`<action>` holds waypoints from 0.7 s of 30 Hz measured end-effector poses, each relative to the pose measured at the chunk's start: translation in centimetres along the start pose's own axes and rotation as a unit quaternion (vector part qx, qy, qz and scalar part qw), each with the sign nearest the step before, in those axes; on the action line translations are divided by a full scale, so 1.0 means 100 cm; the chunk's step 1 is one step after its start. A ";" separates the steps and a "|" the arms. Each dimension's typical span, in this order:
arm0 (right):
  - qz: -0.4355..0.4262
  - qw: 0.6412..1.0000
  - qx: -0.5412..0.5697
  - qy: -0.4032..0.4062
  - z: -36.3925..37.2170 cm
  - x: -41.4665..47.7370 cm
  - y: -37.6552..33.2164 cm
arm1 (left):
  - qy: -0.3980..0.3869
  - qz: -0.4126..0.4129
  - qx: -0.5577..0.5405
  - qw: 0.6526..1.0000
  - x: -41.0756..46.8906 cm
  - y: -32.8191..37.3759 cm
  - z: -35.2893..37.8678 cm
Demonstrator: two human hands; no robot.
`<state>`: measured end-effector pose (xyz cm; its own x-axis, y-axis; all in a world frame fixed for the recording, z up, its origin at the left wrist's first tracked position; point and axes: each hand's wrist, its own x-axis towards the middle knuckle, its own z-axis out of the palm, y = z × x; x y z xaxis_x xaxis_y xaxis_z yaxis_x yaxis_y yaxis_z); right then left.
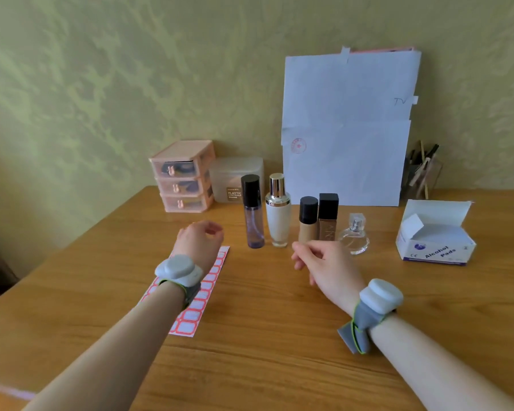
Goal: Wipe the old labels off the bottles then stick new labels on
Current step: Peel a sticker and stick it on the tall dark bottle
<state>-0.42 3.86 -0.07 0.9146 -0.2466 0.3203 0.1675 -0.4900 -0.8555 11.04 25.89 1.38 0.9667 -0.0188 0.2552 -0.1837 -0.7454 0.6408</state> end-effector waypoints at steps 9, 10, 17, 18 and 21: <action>-0.028 0.976 -0.156 -0.150 0.079 0.012 -0.028 | -0.109 -0.127 0.145 0.975 0.019 -0.048 -0.013; -0.029 0.968 -0.186 -0.168 0.089 0.015 -0.030 | -0.109 -0.123 0.138 0.977 0.019 -0.049 -0.015; -0.027 0.942 -0.256 -0.216 0.106 0.029 -0.024 | -0.119 -0.125 -0.018 0.985 0.016 -0.043 -0.026; -0.028 0.945 -0.244 -0.216 0.106 0.030 -0.024 | -0.118 -0.137 -0.068 0.981 0.013 -0.046 -0.030; -0.046 0.955 -0.212 -0.203 0.100 0.027 -0.022 | -0.119 -0.161 -0.228 0.953 0.001 -0.049 -0.037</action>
<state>5.33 12.69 -1.41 0.9848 0.1167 0.1287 0.1693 -0.8095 -0.5621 11.34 32.04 0.91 0.9889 -0.0296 -0.1456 0.1243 -0.3716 0.9200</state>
